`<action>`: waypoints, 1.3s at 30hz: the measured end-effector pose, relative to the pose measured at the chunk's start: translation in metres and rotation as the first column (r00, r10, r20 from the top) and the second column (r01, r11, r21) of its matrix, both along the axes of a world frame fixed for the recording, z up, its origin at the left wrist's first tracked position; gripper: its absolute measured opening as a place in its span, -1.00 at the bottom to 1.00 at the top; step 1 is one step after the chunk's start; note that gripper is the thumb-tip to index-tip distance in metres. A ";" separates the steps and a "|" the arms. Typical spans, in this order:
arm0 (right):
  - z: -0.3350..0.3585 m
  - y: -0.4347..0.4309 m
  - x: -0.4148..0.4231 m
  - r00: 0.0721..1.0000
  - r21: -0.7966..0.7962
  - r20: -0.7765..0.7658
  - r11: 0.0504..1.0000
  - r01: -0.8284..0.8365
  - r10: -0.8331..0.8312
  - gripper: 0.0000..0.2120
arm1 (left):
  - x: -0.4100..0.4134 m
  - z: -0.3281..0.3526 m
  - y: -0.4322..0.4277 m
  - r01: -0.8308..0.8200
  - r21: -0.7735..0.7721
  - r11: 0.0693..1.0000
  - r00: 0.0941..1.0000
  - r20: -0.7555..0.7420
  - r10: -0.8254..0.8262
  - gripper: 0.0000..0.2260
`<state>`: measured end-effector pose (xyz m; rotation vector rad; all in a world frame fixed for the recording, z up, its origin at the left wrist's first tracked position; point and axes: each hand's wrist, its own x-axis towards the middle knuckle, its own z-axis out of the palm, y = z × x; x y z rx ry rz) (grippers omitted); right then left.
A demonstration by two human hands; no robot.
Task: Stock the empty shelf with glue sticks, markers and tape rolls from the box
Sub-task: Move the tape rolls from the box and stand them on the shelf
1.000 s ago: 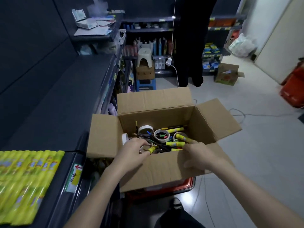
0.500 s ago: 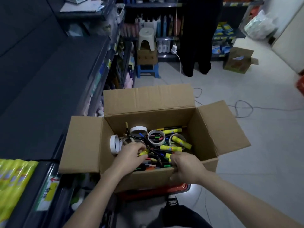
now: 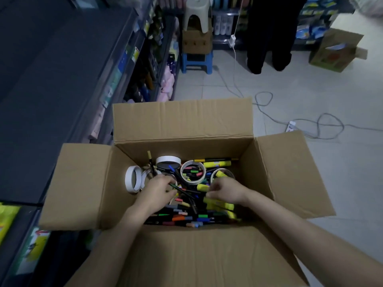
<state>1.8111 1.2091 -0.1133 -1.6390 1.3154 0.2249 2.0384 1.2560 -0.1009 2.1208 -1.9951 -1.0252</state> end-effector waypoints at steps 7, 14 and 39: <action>-0.048 -0.041 0.009 0.915 -0.211 -0.350 0.935 -0.285 0.200 -0.77 | 0.027 -0.005 -0.007 -0.147 -0.089 0.985 0.979 0.130 0.157 -0.76; -0.059 -0.041 0.023 0.742 -0.266 -0.604 0.805 -0.530 0.289 -0.69 | 0.049 -0.019 -0.016 -0.310 -0.094 0.946 0.898 0.299 0.324 -0.74; -0.038 -0.047 0.014 0.938 -0.590 -0.339 0.793 -0.152 -0.072 -0.87 | 0.056 -0.029 -0.016 0.117 0.340 0.933 0.769 0.564 -0.302 -0.74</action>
